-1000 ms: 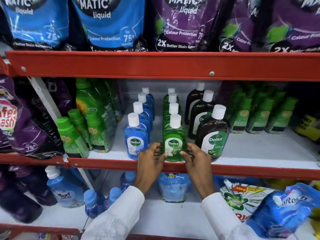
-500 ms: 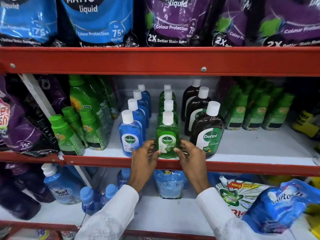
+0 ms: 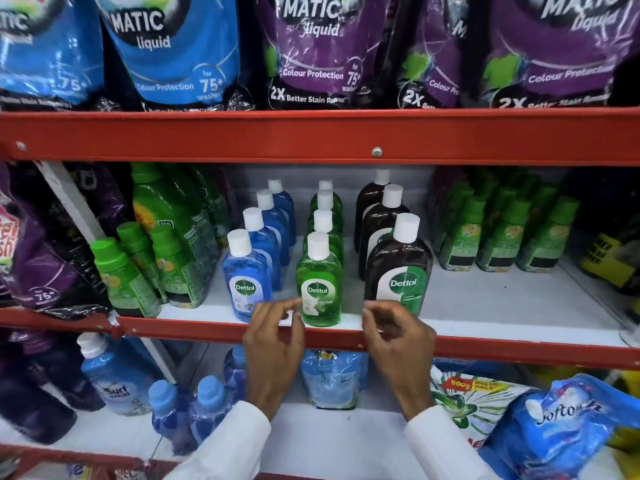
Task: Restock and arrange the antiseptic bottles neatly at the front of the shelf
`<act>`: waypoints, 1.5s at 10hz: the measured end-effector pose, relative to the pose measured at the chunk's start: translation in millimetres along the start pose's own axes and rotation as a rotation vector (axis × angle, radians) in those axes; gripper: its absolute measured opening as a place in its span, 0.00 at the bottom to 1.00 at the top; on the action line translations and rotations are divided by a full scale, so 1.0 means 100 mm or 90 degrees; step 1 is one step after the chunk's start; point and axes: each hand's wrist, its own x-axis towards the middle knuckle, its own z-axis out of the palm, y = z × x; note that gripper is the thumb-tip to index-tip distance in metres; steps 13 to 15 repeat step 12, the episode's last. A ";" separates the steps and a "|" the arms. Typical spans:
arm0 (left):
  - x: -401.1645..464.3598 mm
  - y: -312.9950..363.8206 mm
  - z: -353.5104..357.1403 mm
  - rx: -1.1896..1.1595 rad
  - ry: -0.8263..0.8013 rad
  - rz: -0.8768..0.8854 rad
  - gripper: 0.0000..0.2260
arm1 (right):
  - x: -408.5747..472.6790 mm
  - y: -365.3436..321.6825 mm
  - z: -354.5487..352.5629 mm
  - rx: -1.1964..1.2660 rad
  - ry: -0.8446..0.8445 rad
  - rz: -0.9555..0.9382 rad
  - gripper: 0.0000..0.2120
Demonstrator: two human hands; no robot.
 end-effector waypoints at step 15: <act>-0.06 0.58 0.69 -0.058 -0.202 -0.078 0.19 | 0.46 0.42 -0.83 -0.047 -0.131 0.155 0.21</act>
